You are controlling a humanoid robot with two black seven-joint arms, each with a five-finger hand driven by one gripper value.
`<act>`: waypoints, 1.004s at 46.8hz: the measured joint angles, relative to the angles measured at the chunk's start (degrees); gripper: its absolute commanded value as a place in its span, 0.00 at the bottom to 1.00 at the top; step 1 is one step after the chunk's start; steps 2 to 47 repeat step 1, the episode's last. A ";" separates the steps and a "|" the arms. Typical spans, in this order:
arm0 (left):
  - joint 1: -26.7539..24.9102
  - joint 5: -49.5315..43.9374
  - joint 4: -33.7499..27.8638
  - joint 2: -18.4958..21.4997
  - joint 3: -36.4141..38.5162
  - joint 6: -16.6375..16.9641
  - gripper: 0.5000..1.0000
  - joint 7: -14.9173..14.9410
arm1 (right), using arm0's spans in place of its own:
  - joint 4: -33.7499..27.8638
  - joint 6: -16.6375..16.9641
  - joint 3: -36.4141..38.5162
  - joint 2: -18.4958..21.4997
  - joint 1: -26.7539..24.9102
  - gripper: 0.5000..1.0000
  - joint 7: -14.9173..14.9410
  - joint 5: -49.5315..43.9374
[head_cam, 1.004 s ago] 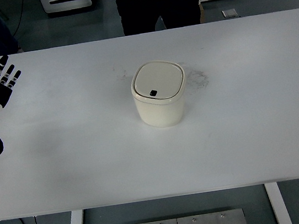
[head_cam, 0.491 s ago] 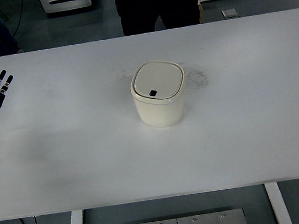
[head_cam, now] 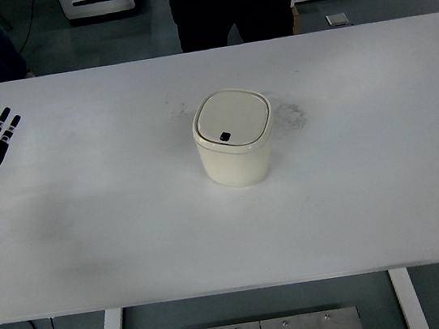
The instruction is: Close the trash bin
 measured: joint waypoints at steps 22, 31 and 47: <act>0.00 0.24 0.00 -0.01 0.00 0.00 1.00 0.00 | 0.01 0.00 0.00 0.00 0.00 0.98 -0.04 0.00; 0.00 0.24 0.00 -0.01 0.00 0.00 1.00 0.00 | 0.01 0.00 0.00 0.00 0.00 0.98 -0.04 0.00; 0.00 0.24 0.00 -0.01 0.00 0.00 1.00 0.00 | 0.01 0.00 0.00 0.00 0.00 0.98 -0.04 0.00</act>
